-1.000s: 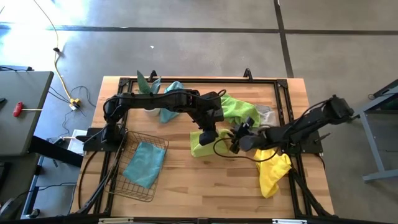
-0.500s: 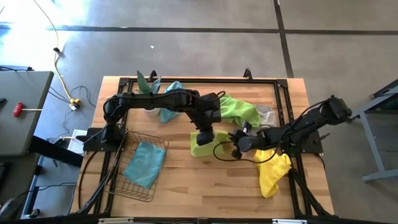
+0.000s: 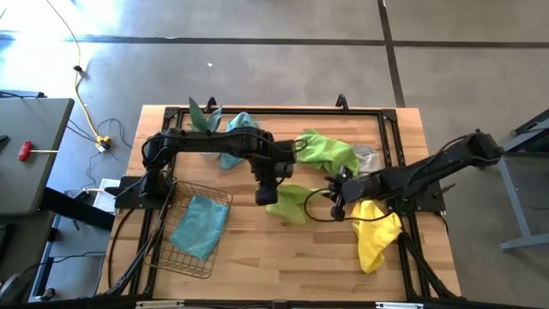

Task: Fold microfiber towels
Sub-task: Fold the light green microfiber towel

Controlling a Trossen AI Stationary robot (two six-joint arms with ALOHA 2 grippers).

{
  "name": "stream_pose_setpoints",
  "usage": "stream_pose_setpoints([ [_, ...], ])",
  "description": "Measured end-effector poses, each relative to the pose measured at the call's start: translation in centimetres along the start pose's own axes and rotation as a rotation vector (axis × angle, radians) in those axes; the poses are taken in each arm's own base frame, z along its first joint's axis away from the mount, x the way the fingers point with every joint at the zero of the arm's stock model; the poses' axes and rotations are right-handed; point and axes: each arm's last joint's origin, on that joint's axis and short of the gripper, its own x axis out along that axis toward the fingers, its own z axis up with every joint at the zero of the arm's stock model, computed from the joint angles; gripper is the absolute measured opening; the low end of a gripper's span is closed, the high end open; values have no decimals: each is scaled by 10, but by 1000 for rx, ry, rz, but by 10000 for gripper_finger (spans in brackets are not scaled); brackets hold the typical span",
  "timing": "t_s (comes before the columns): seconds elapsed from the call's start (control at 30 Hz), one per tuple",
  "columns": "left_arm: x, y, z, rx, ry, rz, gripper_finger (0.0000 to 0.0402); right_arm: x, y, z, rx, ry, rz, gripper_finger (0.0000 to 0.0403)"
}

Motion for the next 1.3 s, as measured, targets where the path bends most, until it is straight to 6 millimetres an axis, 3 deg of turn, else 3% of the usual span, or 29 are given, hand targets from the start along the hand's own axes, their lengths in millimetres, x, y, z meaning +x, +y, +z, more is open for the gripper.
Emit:
stream_pose_setpoints([
  [0.23, -1, 1, -16, -44, 162, 105, 42, -40, 6, 46, -54, 13, -29, 0],
  [0.43, -2, 4, -19, -41, 178, 263, 39, -56, 11, 74, -112, 71, -132, 0],
  [0.6, -2, 3, -18, -8, 168, 379, 6, -61, 13, 82, -127, 88, -173, 0],
  [1.0, 3, -15, -10, 186, 81, 469, 1, -62, 11, 82, -192, 91, -212, 0],
  [1.3, -27, -16, -22, 257, 57, 723, 0, -84, 10, 107, -418, 11, -337, 0],
])
